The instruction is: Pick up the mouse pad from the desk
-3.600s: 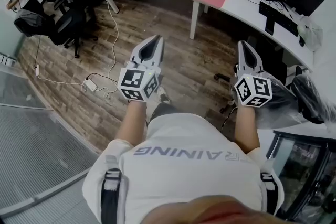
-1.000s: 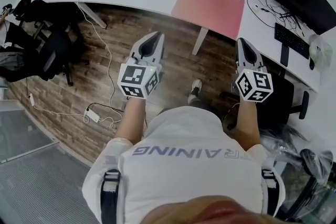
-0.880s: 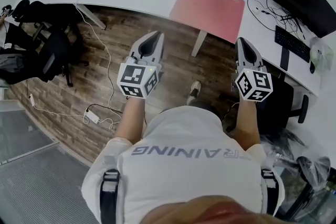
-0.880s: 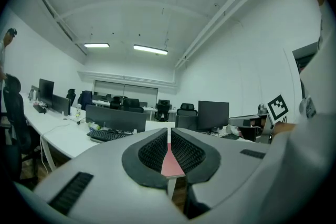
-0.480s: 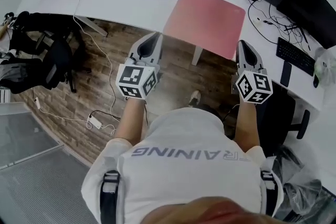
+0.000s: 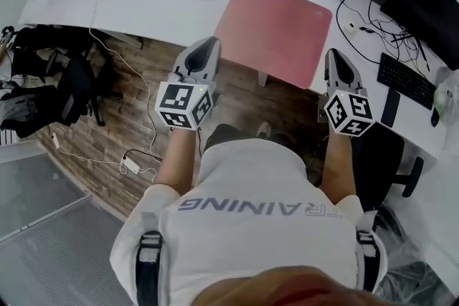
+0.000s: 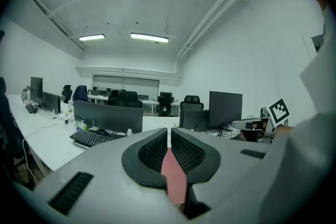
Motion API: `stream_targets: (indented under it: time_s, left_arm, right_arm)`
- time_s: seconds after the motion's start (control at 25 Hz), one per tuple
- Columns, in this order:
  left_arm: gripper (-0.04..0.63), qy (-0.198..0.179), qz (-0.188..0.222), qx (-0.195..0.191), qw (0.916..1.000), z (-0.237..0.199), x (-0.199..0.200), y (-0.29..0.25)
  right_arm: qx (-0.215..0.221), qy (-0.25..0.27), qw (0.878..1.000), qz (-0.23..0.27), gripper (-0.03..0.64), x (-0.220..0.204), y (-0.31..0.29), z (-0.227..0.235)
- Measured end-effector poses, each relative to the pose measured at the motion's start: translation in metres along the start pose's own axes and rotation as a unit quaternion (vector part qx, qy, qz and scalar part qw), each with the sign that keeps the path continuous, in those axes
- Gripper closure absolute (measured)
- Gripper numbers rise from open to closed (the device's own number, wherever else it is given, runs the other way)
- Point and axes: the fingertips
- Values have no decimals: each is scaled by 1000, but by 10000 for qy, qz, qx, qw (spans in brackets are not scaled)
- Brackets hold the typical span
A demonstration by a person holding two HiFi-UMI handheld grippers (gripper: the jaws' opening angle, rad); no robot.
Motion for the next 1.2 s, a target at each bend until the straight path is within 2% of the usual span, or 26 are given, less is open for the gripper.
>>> stream_targets:
  time_s: [0.28,0.56,0.6,0.68,0.8,0.84,0.92,1.0,1.2]
  left_arm:
    - [551,60,-160,-235,9996,-20,1,-51]
    - [549,96,-450,-716,9964,-68,0,-128]
    - [542,86,-520,-798,9954,-77,-2,-139]
    - [470,94,-674,-947,9932,-93,-7,-161]
    - [430,153,-921,-1053,9900,-117,-19,-190]
    - [418,168,-1027,-1062,9889,-123,-24,-198]
    - [385,176,-1297,-1074,9856,-134,-40,-213]
    - [357,190,-1623,-1054,9809,-141,-60,-227]
    - [290,344,-2501,-868,9637,-157,-129,-257]
  right_arm:
    - [-260,-75,9993,-258,592,-6,-30,20]
    - [-906,-200,9942,-550,592,-6,-78,39]
    - [-998,-216,9929,-603,592,-6,-86,40]
    - [-1172,-262,9904,-682,591,-7,-101,43]
    - [-1355,-330,9868,-826,590,-11,-125,48]
    - [-1379,-345,9856,-912,570,-15,-133,50]
    - [-1413,-399,9829,-1112,477,-28,-148,53]
    - [-1508,-475,9783,-1340,426,-45,-158,60]
    - [-1756,-901,9586,-2055,314,-109,-175,92]
Point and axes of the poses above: the fingertips, and each gripper's own axes: y backward along the fingers, z to its right, x out of its top, and after that the axes turned 10 degrees about -z, right-handed
